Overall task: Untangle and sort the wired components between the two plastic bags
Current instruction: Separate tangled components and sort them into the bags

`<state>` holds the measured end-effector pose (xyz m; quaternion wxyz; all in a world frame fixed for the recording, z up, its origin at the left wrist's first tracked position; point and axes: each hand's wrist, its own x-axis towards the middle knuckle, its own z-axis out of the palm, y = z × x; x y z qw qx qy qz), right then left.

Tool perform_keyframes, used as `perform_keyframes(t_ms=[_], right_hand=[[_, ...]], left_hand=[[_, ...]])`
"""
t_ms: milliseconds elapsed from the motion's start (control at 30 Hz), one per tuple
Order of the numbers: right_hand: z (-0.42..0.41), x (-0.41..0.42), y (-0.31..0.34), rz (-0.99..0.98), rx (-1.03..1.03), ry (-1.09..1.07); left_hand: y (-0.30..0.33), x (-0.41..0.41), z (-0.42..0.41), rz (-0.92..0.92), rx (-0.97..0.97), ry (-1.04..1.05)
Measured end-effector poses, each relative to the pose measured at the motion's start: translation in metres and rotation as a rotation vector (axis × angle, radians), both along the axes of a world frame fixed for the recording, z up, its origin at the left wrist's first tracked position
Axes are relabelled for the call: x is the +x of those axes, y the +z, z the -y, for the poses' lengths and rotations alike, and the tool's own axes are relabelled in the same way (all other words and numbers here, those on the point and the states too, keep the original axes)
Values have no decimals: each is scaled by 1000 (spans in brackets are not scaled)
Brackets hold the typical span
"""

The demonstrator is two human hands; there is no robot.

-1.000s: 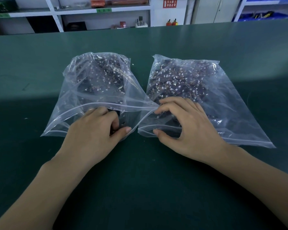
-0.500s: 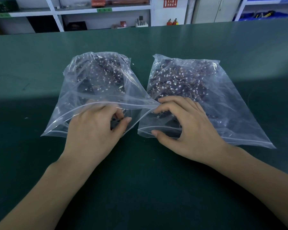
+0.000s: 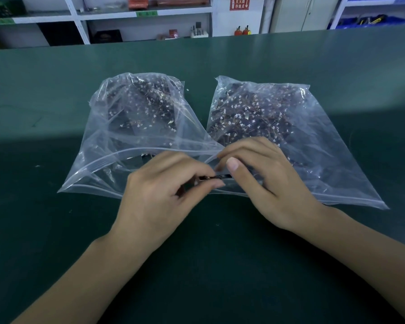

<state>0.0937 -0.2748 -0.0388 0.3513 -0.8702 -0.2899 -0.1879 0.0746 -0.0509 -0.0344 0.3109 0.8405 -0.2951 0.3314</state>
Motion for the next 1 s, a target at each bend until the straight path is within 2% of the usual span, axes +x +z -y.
perform_keyframes(t_ms=[233,433,567,1000], right_hand=[[-2,0,0,87,82,150],[-3,1,-3,86,109,156],[-2,2,-3,105,123,118],[-1,6,-3,176,28,114]], left_hand=[[-1,-5,5,6,-36,-23],[-1,-5,4,0,-73,35],[1,-5,3,-92,-94,87],[2,-7,4,-111,-36,38]])
